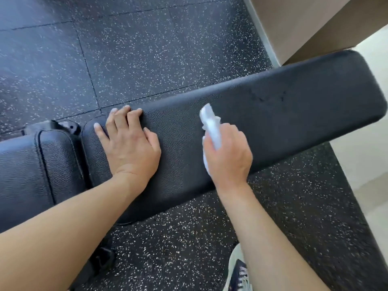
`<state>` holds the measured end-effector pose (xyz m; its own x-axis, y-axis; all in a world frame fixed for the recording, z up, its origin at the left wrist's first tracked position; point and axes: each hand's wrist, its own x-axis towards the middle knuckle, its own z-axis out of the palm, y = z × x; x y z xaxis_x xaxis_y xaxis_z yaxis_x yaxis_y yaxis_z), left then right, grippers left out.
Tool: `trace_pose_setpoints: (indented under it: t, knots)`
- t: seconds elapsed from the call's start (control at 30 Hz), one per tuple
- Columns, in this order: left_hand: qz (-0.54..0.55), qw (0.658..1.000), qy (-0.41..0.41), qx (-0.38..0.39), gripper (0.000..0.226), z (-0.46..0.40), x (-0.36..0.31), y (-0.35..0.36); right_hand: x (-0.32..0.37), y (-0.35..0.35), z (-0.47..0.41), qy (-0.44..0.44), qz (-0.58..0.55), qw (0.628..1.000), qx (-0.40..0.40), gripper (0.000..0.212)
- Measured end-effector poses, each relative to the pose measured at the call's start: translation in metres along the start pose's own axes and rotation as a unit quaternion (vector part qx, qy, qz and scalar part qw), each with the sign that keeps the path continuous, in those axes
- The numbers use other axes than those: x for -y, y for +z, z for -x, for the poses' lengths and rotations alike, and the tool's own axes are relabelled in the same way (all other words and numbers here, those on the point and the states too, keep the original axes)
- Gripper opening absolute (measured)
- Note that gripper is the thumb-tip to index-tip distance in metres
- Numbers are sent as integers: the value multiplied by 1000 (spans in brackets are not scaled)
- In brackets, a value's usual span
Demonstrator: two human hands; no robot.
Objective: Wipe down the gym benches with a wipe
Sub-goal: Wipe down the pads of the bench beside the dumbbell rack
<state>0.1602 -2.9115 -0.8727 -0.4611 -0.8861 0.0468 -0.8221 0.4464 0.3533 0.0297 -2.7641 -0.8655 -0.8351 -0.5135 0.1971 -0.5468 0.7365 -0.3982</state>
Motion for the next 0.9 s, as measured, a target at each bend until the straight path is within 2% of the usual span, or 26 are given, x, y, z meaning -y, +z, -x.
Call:
trace_pose_setpoints:
  t: [0.1,0.17,0.3,0.37,0.47,0.57,0.67,0.9]
  knots:
    - [-9,1000,-6,4,47,0,-2,-1,44,14,34,-133,-26,990,32,19]
    - [-13,1000,-8,6,49,-1,-1,-1,50,15,39,-188,-58,979,59,19]
    - [-32,999,-8,-14,53,-1,-7,-1,-4,2,3,-300,-64,949,73,19]
    - [-39,999,-8,-20,53,-1,-10,-1,-55,-5,-36,-308,-45,948,62,21]
    - [-40,999,-6,-22,53,-3,-10,0,-125,-20,-99,-267,0,963,18,20]
    - [-38,999,-4,-25,53,-2,-9,0,-149,-21,-118,-235,-9,972,18,15]
    - [-34,999,-2,-23,52,-1,-9,1,-130,-9,-103,-220,1,975,29,16]
    - [-27,1000,-3,-14,50,-2,-4,1,6,33,-84,-351,-32,933,77,17]
